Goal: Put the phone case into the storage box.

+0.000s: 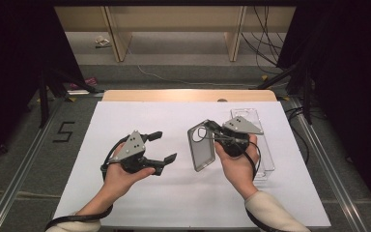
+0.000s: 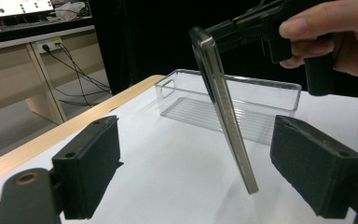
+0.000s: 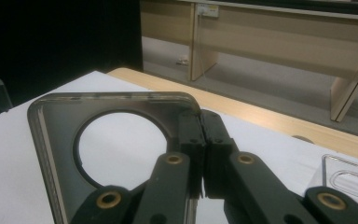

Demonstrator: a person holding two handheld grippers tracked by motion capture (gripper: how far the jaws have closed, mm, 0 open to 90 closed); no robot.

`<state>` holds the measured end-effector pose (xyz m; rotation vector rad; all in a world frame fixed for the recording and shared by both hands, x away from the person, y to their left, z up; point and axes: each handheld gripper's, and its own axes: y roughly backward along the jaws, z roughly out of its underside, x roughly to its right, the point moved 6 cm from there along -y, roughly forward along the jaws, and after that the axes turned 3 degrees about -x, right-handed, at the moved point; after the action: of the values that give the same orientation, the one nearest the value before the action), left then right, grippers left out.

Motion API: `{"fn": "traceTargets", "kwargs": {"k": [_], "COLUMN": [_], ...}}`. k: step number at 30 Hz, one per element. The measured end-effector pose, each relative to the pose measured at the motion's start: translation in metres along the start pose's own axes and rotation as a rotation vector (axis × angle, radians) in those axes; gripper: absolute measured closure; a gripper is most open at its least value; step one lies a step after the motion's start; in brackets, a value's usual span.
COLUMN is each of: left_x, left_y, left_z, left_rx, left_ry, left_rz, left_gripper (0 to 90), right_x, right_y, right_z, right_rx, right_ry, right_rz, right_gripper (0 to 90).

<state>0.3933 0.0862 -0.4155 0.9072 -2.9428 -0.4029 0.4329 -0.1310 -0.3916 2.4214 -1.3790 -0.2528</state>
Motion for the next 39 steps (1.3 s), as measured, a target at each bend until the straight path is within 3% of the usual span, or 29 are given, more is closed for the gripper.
{"fn": "traceTargets", "kwargs": {"k": [22, 39], "left_x": [-0.007, -0.011], "left_y": [0.021, 0.026], "left_z": [0.019, 0.026], "left_rx": [-0.021, -0.032], "left_ry": [0.035, 0.042], "left_rz": [-0.031, -0.050], "left_gripper": [15.9, 15.9], "right_x": [0.019, 0.031], "right_y": [0.008, 0.012], "right_z": [-0.009, -0.013], "right_rx": [0.024, 0.039], "right_ry": [-0.037, -0.058], "right_rz": [0.024, 0.044], "right_gripper": [89.2, 89.2]}}
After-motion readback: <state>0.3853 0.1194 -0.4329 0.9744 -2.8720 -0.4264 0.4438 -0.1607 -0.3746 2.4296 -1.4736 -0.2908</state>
